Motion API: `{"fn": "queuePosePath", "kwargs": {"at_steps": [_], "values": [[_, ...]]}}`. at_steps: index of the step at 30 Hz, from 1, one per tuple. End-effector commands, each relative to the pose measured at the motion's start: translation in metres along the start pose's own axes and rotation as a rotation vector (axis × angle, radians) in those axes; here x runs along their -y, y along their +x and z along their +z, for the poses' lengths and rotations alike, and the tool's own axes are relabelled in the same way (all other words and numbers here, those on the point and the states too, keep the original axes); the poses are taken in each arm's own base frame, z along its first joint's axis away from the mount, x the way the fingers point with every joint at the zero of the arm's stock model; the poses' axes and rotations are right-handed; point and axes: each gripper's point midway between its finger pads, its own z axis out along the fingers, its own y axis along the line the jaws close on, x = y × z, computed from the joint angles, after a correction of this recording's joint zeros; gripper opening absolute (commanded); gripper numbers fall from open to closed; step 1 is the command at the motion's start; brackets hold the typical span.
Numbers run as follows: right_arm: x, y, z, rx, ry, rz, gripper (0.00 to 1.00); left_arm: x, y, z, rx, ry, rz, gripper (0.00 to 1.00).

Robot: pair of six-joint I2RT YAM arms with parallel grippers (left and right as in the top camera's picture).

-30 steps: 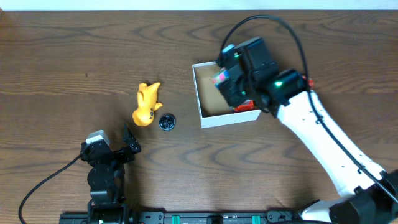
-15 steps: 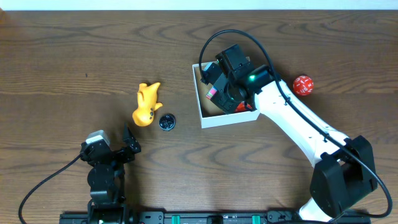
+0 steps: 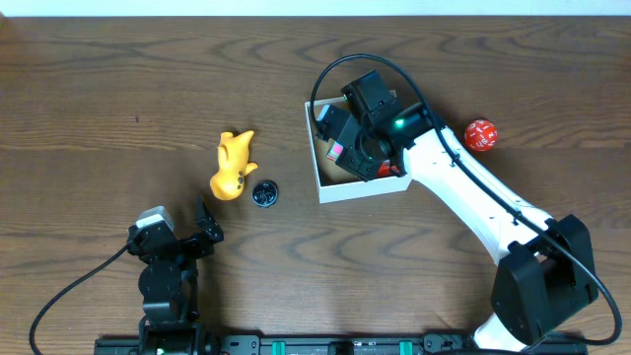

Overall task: Pack container
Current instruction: 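Carry the Rubik's cube over the white box, then lower the cube into the box's left side and open the gripper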

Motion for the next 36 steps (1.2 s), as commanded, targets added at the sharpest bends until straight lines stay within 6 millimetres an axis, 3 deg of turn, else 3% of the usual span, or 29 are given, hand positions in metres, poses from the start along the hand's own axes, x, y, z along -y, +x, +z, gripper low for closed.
{"fn": "queuePosePath", "kwargs": {"at_steps": [1, 17, 24, 36], "values": [[-0.003, -0.004, 0.0, -0.002, -0.011, -0.066, 0.53, -0.009, 0.015, 0.001, -0.039, -0.041, 0.023, 0.98], [-0.009, 0.01, 0.024, -0.068, -0.057, -0.21, 0.51, -0.009, 0.015, 0.001, -0.039, -0.041, 0.022, 0.98], [-0.007, 0.005, 0.025, -0.05, -0.047, -0.212, 0.52, -0.009, 0.015, 0.001, -0.039, -0.041, 0.022, 0.98], [-0.021, -0.004, 0.024, 0.01, -0.119, -0.245, 0.51, -0.009, 0.015, 0.001, -0.039, -0.041, 0.022, 0.98]]}}
